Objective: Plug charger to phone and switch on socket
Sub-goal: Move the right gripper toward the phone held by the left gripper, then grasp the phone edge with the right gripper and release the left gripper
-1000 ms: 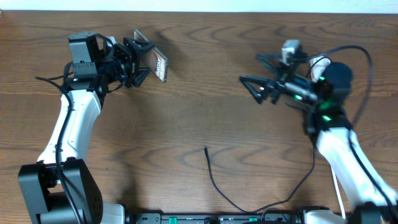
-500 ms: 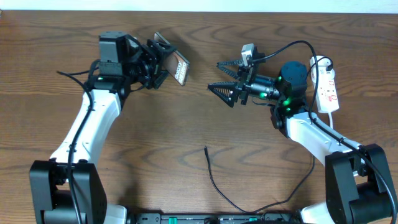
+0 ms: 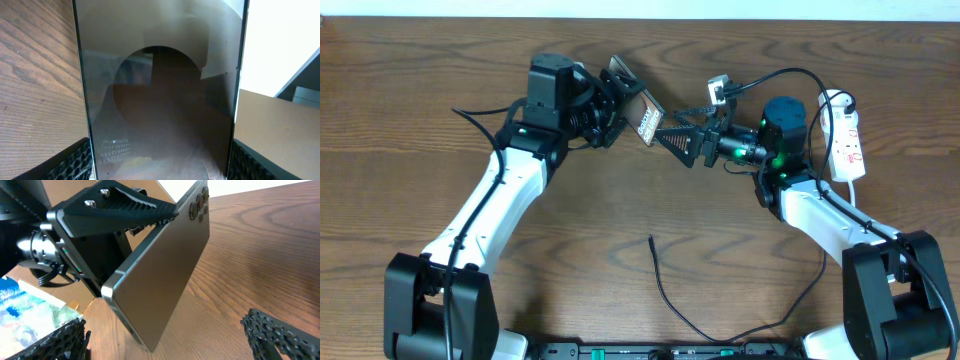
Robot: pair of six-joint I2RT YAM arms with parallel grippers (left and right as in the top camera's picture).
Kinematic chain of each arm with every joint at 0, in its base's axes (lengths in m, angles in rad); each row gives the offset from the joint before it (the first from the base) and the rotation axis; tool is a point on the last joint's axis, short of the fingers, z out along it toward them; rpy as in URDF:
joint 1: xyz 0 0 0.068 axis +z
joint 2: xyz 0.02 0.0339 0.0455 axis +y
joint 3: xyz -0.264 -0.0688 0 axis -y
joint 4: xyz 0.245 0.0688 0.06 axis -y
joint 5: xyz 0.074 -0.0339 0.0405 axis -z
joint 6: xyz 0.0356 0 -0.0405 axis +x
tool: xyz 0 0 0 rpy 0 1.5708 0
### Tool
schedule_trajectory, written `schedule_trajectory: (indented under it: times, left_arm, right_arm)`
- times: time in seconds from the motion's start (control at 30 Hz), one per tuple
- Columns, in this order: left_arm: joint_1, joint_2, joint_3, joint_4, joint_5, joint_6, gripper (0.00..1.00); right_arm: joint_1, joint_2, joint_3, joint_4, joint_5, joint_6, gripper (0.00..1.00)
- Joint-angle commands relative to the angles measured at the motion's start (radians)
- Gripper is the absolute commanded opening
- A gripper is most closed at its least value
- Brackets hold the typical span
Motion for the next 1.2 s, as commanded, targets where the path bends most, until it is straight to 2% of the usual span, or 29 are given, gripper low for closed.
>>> schedule_trajectory:
  times: [0.0, 0.17, 0.3, 0.43, 0.63, 0.77, 0.83, 0.87, 0.97, 1.07, 1.13, 1.17]
  left_arm:
    - [-0.032, -0.009, 0.026, 0.014, -0.055, -0.004, 0.07]
    - [-0.087, -0.009, 0.026, 0.014, -0.186, -0.015, 0.07]
    - [-0.117, -0.009, 0.026, 0.014, -0.263, -0.115, 0.07]
    - [-0.121, -0.009, 0.026, 0.014, -0.265, -0.161, 0.07]
    - [-0.122, -0.009, 0.026, 0.013, -0.236, -0.177, 0.08]
    - [-0.145, -0.009, 0.026, 0.013, -0.235, -0.177, 0.07]
    - [-0.159, -0.009, 0.026, 0.014, -0.235, -0.177, 0.08]
    - [-0.172, -0.009, 0.026, 0.014, -0.236, -0.177, 0.08]
    - [-0.186, -0.009, 0.026, 0.014, -0.239, -0.177, 0.08]
    - [-0.188, -0.009, 0.026, 0.014, -0.239, -0.177, 0.07]
    - [-0.188, -0.009, 0.026, 0.014, -0.239, -0.177, 0.08]
    - [-0.188, -0.009, 0.026, 0.014, -0.239, -0.177, 0.07]
  right_arm:
    - [0.008, 0.001, 0.012, -0.001, 0.03, 0.001, 0.99]
    - [0.022, 0.001, 0.012, -0.017, 0.087, 0.002, 0.99]
    - [0.043, 0.001, 0.012, -0.019, 0.193, 0.002, 0.99]
    - [0.074, 0.001, 0.012, -0.02, 0.271, 0.002, 0.99]
    - [0.093, 0.001, 0.012, -0.02, 0.282, 0.001, 0.99]
    - [0.093, 0.001, 0.012, -0.02, 0.282, 0.001, 0.82]
    - [0.093, 0.001, 0.012, -0.02, 0.282, 0.001, 0.8]
    - [0.093, 0.001, 0.012, -0.021, 0.282, 0.001, 0.75]
    - [0.093, 0.001, 0.012, -0.021, 0.282, 0.0, 0.72]
    - [0.093, 0.001, 0.012, -0.021, 0.282, -0.006, 0.61]
    - [0.093, 0.001, 0.012, -0.021, 0.282, -0.007, 0.48]
    - [0.093, 0.001, 0.012, -0.021, 0.282, -0.007, 0.34]
